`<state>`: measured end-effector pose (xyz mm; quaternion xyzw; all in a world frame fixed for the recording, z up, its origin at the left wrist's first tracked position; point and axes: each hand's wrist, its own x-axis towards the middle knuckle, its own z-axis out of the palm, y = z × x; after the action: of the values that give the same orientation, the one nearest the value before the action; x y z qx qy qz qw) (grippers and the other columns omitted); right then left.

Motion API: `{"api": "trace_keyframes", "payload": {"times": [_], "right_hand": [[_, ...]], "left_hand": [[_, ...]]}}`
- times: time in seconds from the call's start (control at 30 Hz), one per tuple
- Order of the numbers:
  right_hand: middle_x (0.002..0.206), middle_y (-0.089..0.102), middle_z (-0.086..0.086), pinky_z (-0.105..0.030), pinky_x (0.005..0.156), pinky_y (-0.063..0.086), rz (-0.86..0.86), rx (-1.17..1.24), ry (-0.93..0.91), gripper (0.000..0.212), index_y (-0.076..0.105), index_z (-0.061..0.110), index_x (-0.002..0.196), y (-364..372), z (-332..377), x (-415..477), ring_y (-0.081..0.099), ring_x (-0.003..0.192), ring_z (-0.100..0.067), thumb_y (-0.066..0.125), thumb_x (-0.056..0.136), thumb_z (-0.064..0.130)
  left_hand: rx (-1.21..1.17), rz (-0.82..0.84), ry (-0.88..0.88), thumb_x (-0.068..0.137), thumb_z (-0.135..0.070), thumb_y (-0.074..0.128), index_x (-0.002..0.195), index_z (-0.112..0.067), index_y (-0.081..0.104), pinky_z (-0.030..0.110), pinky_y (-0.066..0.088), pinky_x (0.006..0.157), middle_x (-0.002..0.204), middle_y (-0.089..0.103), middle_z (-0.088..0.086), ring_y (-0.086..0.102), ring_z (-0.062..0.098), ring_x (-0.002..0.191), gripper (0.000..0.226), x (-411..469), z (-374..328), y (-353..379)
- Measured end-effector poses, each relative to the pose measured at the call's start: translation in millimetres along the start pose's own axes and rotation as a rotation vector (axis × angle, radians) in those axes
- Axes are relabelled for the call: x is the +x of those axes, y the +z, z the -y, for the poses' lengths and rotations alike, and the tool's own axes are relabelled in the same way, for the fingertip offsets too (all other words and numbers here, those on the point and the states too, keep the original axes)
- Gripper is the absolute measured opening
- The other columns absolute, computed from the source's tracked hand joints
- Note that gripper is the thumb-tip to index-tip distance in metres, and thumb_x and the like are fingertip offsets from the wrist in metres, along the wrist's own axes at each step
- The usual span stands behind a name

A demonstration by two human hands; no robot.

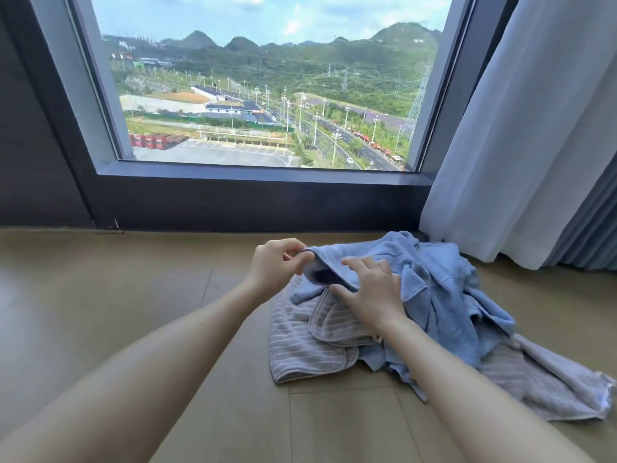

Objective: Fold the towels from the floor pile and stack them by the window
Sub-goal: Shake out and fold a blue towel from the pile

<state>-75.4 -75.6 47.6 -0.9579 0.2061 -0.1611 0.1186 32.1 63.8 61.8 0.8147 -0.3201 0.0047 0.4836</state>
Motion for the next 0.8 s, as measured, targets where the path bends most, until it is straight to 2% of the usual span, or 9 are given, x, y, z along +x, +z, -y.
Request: {"api": "trace_keyframes", "payload": {"times": [0.13, 0.27, 0.43, 0.53, 0.57, 0.63, 0.7, 0.73, 0.8], "right_hand": [[0.135, 0.046, 0.008, -0.035, 0.094, 0.03, -0.047, -0.012, -0.041, 0.054, 0.041, 0.031, 0.136, -28, 22, -1, 0.038, 0.123, -0.019, 0.054, 0.087, 0.049], [0.134, 0.047, 0.005, -0.037, 0.094, 0.029, -0.082, -0.047, 0.042, 0.047, 0.04, 0.028, 0.134, -49, 31, -4, 0.038, 0.124, -0.021, 0.053, 0.09, 0.038], [0.123, 0.054, 0.004, -0.037, 0.09, 0.028, -0.069, -0.092, 0.125, 0.033, 0.05, 0.027, 0.121, -53, 48, -20, 0.043, 0.119, -0.022, 0.053, 0.088, 0.031], [0.106, 0.064, -0.003, -0.036, 0.083, 0.029, -0.029, 0.037, 0.137, 0.014, 0.057, 0.021, 0.096, -52, 69, -28, 0.053, 0.108, -0.028, 0.045, 0.09, 0.024], [0.103, 0.066, -0.007, -0.035, 0.08, 0.03, -0.037, 0.071, 0.127, 0.017, 0.059, 0.019, 0.092, -55, 77, -29, 0.056, 0.105, -0.03, 0.042, 0.092, 0.021], [0.105, 0.067, -0.013, -0.035, 0.08, 0.035, -0.081, 0.154, 0.111, 0.025, 0.063, 0.016, 0.099, -64, 91, -31, 0.057, 0.102, -0.034, 0.039, 0.093, 0.017], [0.105, 0.067, -0.013, -0.034, 0.08, 0.039, -0.105, 0.243, 0.086, 0.03, 0.065, 0.016, 0.106, -79, 102, -32, 0.057, 0.102, -0.035, 0.039, 0.092, 0.013], [0.103, 0.067, -0.013, -0.033, 0.077, 0.04, -0.105, 0.259, 0.063, 0.03, 0.066, 0.016, 0.105, -87, 107, -32, 0.057, 0.1, -0.036, 0.039, 0.091, 0.013], [0.093, 0.066, -0.014, -0.029, 0.067, 0.036, -0.08, 0.249, -0.006, 0.026, 0.068, 0.013, 0.092, -102, 117, -28, 0.058, 0.09, -0.034, 0.042, 0.091, 0.015]], "left_hand": [[-0.146, 0.027, 0.031, 0.09, -0.016, 0.06, 0.078, -0.017, 0.065, 0.012, 0.048, 0.057, 0.068, 0.063, -0.002, 0.059, 0.001, 0.052, 0.013, 0, -40, -20], [-0.358, -0.045, 0.015, 0.098, -0.017, 0.046, 0.08, -0.019, 0.056, 0.022, 0.056, 0.065, 0.079, 0.06, 0.004, 0.062, 0.007, 0.056, 0.02, -3, -71, -46], [-0.478, -0.085, 0.024, 0.1, -0.018, 0.04, 0.08, -0.019, 0.053, 0.019, 0.056, 0.063, 0.073, 0.057, 0.003, 0.058, 0.001, 0.047, 0.024, -13, -92, -92], [-0.424, -0.034, 0.038, 0.1, -0.021, 0.043, 0.081, -0.021, 0.054, 0.018, 0.055, 0.063, 0.075, 0.058, 0.0, 0.056, 0.002, 0.05, 0.022, -25, -99, -115], [-0.39, -0.026, 0.029, 0.099, -0.022, 0.044, 0.08, -0.022, 0.054, 0.017, 0.054, 0.063, 0.075, 0.058, -0.001, 0.057, 0.004, 0.055, 0.021, -28, -99, -122], [-0.281, -0.029, 0.012, 0.098, -0.024, 0.047, 0.083, -0.022, 0.055, 0.022, 0.053, 0.067, 0.081, 0.06, 0.001, 0.058, 0.011, 0.07, 0.017, -35, -96, -132], [-0.137, -0.056, -0.014, 0.095, -0.025, 0.052, 0.093, -0.022, 0.056, 0.029, 0.053, 0.072, 0.091, 0.061, 0.004, 0.057, 0.016, 0.081, 0.006, -42, -88, -140], [-0.071, -0.052, -0.033, 0.094, -0.025, 0.054, 0.101, -0.022, 0.057, 0.031, 0.053, 0.074, 0.095, 0.061, 0.004, 0.058, 0.018, 0.084, 0.009, -46, -84, -142], [0.0, 0.009, -0.062, 0.092, -0.027, 0.056, 0.12, -0.022, 0.054, 0.034, 0.054, 0.08, 0.101, 0.063, 0.005, 0.061, 0.021, 0.091, 0.028, -54, -79, -143]]}}
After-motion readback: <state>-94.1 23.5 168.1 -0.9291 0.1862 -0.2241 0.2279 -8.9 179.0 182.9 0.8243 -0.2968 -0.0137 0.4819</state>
